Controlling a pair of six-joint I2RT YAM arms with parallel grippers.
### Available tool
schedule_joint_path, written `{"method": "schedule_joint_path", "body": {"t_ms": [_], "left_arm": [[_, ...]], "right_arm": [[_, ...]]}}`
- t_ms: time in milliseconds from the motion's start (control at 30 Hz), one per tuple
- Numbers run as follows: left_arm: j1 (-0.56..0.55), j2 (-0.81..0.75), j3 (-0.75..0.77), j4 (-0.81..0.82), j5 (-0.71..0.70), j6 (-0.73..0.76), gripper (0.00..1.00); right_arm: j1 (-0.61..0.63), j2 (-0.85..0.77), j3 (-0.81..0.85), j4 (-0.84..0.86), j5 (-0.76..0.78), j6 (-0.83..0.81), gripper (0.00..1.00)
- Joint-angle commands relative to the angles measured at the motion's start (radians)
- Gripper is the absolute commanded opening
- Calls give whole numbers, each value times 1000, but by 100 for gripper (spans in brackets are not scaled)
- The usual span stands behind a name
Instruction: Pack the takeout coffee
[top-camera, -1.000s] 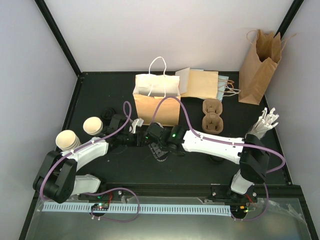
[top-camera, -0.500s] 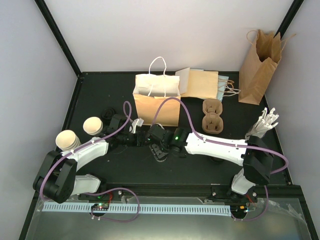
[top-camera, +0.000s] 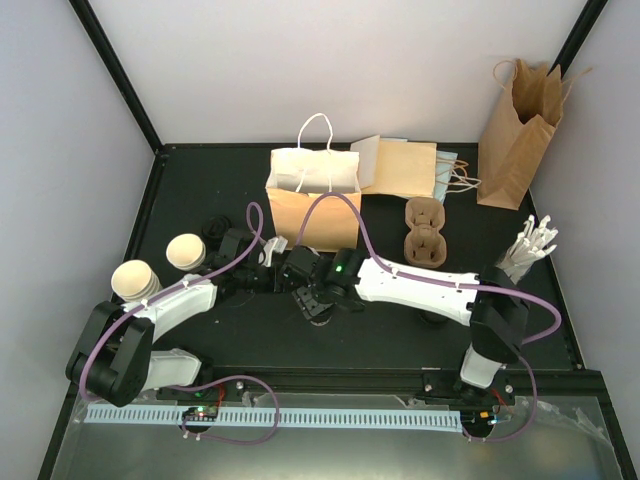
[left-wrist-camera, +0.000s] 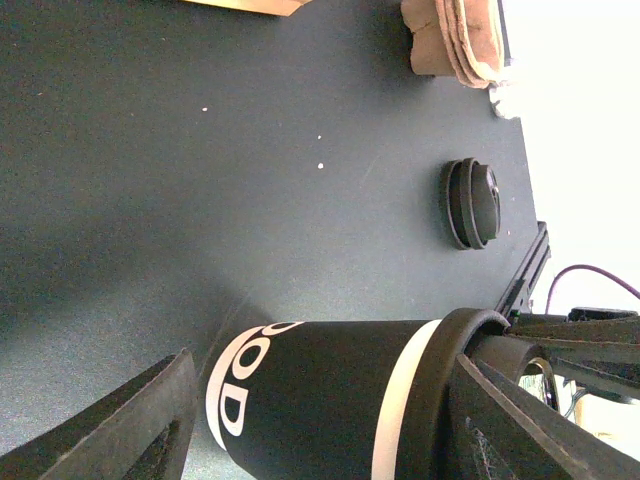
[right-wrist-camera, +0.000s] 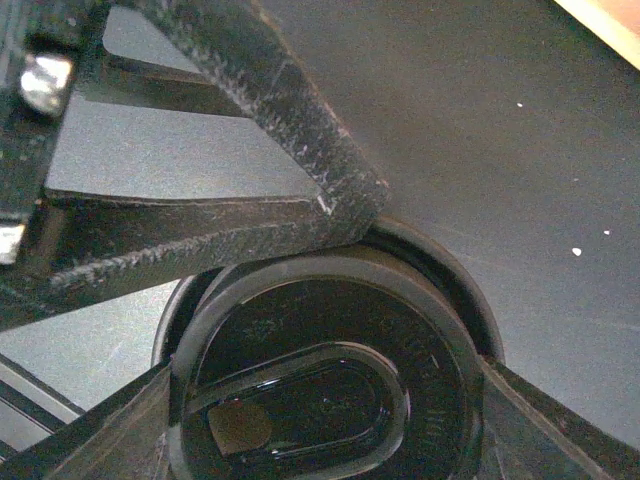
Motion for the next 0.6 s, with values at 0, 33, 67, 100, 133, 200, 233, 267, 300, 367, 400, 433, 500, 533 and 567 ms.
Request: {"method": "schedule_joint_path", "body": {"t_ms": [0,33,67,100,133,200,233,267,300,367,400,433,500,533,567], "left_arm": [[-11,9,28,-23,27,26,71],[-11,9,28,-24,27,27,71],[-11,9,28,-23,26,27,71],[-11,9,28,-23,26,28,71],[-11,9,28,-23,28,28,71],[-11,9,28,-23,28,28,71],[-12,9,28,-23,28,28,71],[-12,9,27,-23,28,29,71],[-12,9,26,-25,28,29,71],[-12,9,24,-26,27,31,71],[-12,9,23,-27,27,31,71],[-11,9,22,-26,28,30,71],[-12,9,22,-26,25,31,71],[-12,9,23,-25,26,30,71],[-12,9,23,-25,28,29,71]], "right_arm": [[32,161,-102,-196,-69,39,69],[34,147,-106,-180,-50,44,69],[36,136,-111,-159,-39,46,69],[36,124,-118,-136,-26,49,69],[35,111,-128,-111,-21,51,69],[36,89,-153,-47,-44,47,69],[36,83,-161,-21,-68,45,69],[35,78,-168,1,-99,42,70],[36,75,-173,18,-133,37,70],[36,67,-183,38,-211,26,69],[36,58,-191,47,-243,17,69],[36,51,-199,50,-264,12,70],[36,48,-207,33,-296,-2,70],[36,61,-201,6,-303,-9,70],[36,80,-196,-27,-313,-17,70]]}}
